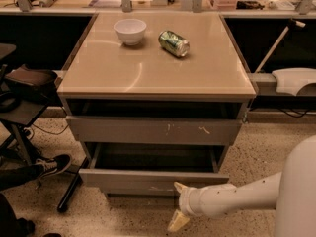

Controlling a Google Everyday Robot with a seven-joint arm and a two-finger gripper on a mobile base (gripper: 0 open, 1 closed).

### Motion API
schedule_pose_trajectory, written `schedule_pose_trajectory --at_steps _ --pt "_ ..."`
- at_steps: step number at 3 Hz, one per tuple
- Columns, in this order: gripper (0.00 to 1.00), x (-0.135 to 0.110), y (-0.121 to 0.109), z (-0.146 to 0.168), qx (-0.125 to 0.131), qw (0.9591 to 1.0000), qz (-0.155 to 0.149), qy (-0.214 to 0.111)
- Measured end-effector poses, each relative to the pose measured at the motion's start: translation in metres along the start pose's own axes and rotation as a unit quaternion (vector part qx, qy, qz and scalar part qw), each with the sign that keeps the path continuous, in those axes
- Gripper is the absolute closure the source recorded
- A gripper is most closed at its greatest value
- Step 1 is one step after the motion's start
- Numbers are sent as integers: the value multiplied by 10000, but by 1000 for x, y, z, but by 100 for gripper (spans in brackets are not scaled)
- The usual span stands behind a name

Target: Close middle drawer

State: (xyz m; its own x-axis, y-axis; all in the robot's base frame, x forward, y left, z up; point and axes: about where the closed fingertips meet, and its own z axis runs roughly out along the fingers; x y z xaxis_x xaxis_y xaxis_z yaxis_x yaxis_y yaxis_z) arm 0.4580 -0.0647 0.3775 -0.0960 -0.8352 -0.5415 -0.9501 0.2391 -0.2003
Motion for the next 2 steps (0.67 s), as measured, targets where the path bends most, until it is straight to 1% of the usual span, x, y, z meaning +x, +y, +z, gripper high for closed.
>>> schedule_pose_trajectory --at_steps 1,2 --pt "0 0 1 0 0 10000 0 0" --pt "0 -7 -15 11 0 10000 4 24"
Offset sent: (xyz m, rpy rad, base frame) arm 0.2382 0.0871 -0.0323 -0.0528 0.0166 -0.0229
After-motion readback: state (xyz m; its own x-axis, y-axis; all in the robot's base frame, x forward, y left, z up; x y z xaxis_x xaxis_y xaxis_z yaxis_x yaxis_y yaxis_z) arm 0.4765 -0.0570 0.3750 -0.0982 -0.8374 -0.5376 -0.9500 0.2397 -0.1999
